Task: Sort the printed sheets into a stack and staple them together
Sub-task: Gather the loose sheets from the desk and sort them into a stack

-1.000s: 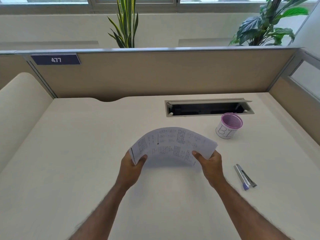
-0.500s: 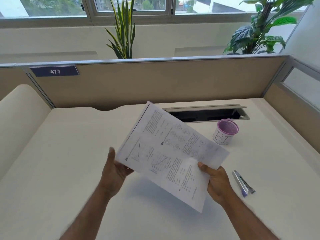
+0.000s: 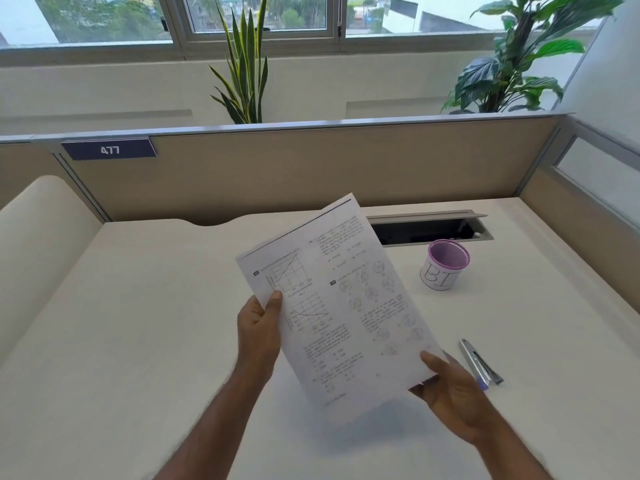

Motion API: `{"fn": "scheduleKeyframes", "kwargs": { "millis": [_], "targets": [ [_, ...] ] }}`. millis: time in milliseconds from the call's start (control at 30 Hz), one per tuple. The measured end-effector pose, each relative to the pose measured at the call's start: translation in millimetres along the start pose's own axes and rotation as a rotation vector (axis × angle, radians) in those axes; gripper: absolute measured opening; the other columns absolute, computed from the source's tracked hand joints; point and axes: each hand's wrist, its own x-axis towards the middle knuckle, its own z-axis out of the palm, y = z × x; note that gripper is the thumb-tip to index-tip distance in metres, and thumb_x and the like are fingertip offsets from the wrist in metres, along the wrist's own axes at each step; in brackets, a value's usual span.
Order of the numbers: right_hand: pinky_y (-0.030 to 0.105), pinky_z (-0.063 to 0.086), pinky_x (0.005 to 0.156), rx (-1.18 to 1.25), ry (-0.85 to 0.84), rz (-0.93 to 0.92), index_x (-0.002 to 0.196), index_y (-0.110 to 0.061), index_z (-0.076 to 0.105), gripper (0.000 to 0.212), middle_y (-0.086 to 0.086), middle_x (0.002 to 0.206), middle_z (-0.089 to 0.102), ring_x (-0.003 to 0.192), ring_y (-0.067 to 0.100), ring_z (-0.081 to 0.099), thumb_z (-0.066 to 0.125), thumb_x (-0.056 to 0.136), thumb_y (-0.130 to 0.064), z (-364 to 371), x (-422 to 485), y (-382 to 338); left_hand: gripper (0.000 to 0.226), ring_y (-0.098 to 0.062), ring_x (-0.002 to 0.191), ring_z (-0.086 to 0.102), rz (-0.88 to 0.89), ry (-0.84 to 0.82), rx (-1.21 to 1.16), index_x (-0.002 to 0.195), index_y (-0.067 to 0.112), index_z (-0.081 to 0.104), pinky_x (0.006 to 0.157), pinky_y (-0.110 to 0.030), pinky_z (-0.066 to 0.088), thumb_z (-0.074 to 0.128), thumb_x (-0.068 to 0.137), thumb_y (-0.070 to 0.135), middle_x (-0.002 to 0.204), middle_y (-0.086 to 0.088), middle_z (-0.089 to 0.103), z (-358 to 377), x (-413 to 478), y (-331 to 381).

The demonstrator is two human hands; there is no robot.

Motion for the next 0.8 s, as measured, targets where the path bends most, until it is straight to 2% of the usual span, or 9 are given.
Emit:
{"fn": "scheduleKeyframes", "kwargs": {
  "millis": [67,133,233,333,500,567,633,700,800],
  "targets": [
    [0.038,0.059,0.079,-0.057,-0.056,0.08,0.124,-0.002,0.062,0.082,0.021,0.119,0.067,0.096,0.028,0.07,0.089,0.056,-0.04,-17,-4,-20,0.021,-0.027,0.08,0.076,-0.005,-0.081,0.083,0.103,0.005,0.069,0.069,-0.041,0.063,0.05,0.101,0.015,0.094,-0.008,0.078,-8,5,7],
    [0.043,0.057,0.088,-0.167,-0.069,0.077,0.123,0.001,0.06,0.085,0.027,0.118,0.066,0.098,0.035,0.069,0.086,0.057,-0.045,-24,0,-37,0.023,-0.036,0.084,0.075,-0.027,-0.182,0.166,0.103,0.002,0.07,0.074,-0.048,0.062,0.051,0.101,0.014,0.094,-0.015,0.078,-15,10,10],
    [0.047,0.053,0.091,-0.414,-0.076,0.027,0.121,-0.004,0.062,0.059,0.027,0.116,0.068,0.099,0.037,0.068,0.07,0.076,-0.041,1,10,-51,0.025,-0.041,0.088,0.074,-0.089,-0.306,0.243,0.104,0.002,0.07,0.077,-0.049,0.06,0.05,0.102,0.015,0.097,-0.018,0.078,-13,11,10],
    [0.049,0.055,0.089,-0.532,-0.001,-0.078,0.116,-0.009,0.067,0.029,0.015,0.112,0.073,0.1,0.033,0.07,0.06,0.092,-0.023,29,21,-44,0.025,-0.039,0.09,0.075,-0.131,-0.367,0.266,0.109,0.004,0.069,0.078,-0.048,0.06,0.048,0.102,0.015,0.102,-0.018,0.078,-3,8,4],
    [0.041,0.06,0.077,-0.517,0.293,-0.21,0.102,-0.011,0.072,0.015,0.01,0.1,0.077,0.089,0.027,0.074,0.064,0.089,-0.009,41,28,-12,0.025,-0.032,0.09,0.075,-0.145,-0.304,0.228,0.111,0.009,0.069,0.076,-0.044,0.062,0.048,0.102,0.02,0.102,-0.013,0.078,8,3,-6],
    [0.04,0.061,0.074,-0.51,0.336,-0.205,0.102,-0.011,0.072,0.015,0.008,0.097,0.078,0.087,0.027,0.075,0.065,0.089,-0.009,38,27,-2,0.025,-0.027,0.083,0.076,-0.117,-0.249,0.254,0.107,0.013,0.07,0.069,-0.039,0.062,0.047,0.103,0.024,0.096,-0.008,0.079,12,-1,-9],
    [0.045,0.06,0.077,-0.498,0.346,-0.175,0.102,-0.01,0.071,0.015,0.01,0.097,0.078,0.088,0.03,0.074,0.065,0.089,-0.011,34,23,5,0.026,-0.028,0.079,0.076,-0.099,-0.216,0.287,0.102,0.013,0.07,0.067,-0.041,0.062,0.047,0.103,0.024,0.092,-0.009,0.079,15,-2,-13],
    [0.046,0.059,0.08,-0.508,0.32,-0.133,0.102,-0.008,0.071,0.017,0.011,0.098,0.077,0.089,0.029,0.074,0.065,0.09,-0.017,29,20,6,0.026,-0.031,0.077,0.075,-0.091,-0.206,0.306,0.098,0.011,0.071,0.069,-0.046,0.062,0.049,0.102,0.024,0.09,-0.012,0.078,16,-1,-15],
    [0.037,0.056,0.071,-0.559,0.308,-0.074,0.098,-0.002,0.069,0.04,0.014,0.091,0.077,0.079,0.025,0.071,0.058,0.089,-0.04,12,18,-7,0.025,-0.027,0.072,0.072,-0.087,-0.2,0.354,0.092,0.009,0.07,0.067,-0.045,0.059,0.051,0.101,0.023,0.084,-0.01,0.078,9,4,-15]
  ]
}}
